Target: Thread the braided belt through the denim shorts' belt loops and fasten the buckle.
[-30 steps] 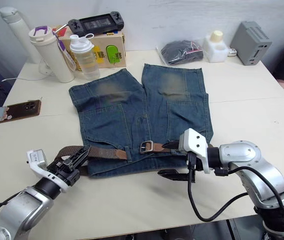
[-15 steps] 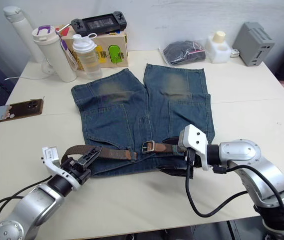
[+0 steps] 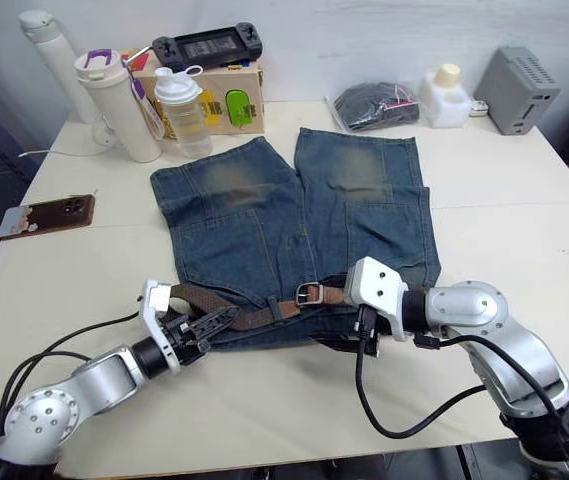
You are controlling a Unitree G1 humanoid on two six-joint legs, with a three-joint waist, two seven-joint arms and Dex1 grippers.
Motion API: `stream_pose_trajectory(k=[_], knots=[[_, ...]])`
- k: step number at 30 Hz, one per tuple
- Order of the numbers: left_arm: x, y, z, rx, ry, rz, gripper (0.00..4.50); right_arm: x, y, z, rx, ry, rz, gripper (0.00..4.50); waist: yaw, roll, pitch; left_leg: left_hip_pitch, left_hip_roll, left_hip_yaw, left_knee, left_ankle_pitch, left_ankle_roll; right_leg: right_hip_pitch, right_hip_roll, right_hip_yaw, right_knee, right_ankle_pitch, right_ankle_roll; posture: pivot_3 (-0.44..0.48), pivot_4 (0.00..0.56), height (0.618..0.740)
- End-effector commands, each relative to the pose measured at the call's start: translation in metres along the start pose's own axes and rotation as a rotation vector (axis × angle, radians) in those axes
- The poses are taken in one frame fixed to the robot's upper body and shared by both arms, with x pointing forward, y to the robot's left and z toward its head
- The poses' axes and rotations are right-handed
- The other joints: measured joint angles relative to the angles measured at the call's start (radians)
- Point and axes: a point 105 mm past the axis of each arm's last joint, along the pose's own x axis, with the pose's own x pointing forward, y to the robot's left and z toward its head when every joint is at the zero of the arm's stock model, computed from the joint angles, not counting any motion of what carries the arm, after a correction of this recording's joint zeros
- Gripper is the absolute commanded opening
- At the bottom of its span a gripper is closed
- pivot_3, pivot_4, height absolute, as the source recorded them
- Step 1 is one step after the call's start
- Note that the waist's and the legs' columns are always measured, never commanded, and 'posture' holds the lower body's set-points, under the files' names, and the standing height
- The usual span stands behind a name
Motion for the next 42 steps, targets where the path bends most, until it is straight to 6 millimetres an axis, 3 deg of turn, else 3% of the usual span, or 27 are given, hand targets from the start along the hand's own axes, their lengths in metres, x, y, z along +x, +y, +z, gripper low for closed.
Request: stream_pose_trajectory(k=[1, 11, 16, 25, 35, 42], knots=[[0.005, -0.005, 0.008, 0.0, -0.014, -0.045, 0.0, 0.0, -0.003, 0.005, -0.045, -0.011, -0.035, 4.45, -0.001, 0.0, 0.0, 0.0, 0.0, 0.0, 0.0, 0.0, 0.0, 0.0, 0.0, 0.0, 0.0, 0.0, 0.0, 0.0, 0.15, 0.687], [0.013, -0.011, -0.007, 0.148, 0.066, -0.105, 0.0, 0.006, -0.009, 0.0, -0.162, 0.017, -0.082, 4.45, -0.001, 0.0, 0.0, 0.0, 0.0, 0.001, 0.0, 0.0, 0.0, 0.0, 0.001, 0.0, 0.0, 0.0, 0.001, 0.0, 0.15, 0.687], [0.017, -0.002, -0.011, 0.255, 0.099, -0.092, 0.0, 0.011, -0.014, -0.008, -0.372, 0.074, -0.116, 4.45, -0.002, 0.0, 0.0, 0.0, -0.001, 0.002, 0.0, 0.0, 0.0, 0.0, 0.003, 0.0, 0.0, 0.0, 0.001, 0.0, 0.15, 0.687], [0.014, 0.002, -0.011, 0.255, 0.096, -0.09, 0.0, 0.018, -0.022, 0.004, -0.64, 0.027, -0.204, 4.45, -0.003, 0.0, 0.0, 0.0, 0.0, 0.002, 0.0, 0.001, 0.0, 0.0, 0.002, 0.001, 0.0, 0.0, 0.001, 0.0, 0.15, 0.687], [0.013, 0.001, -0.009, 0.235, 0.081, -0.09, 0.0, 0.022, -0.024, -0.018, -0.79, 0.12, -0.16, 4.45, -0.005, 0.0, 0.0, 0.001, 0.0, 0.002, 0.0, 0.001, 0.0, 0.0, 0.001, 0.001, 0.001, 0.0, 0.001, 0.0, 0.15, 0.687], [0.012, 0.0, -0.008, 0.225, 0.077, -0.09, 0.0, 0.024, -0.024, -0.017, -0.84, 0.11, -0.171, 4.45, -0.006, 0.0, 0.0, 0.001, 0.0, 0.002, 0.0, 0.001, 0.0, 0.0, 0.001, 0.001, 0.001, 0.0, 0.001, 0.0, 0.15, 0.687]])
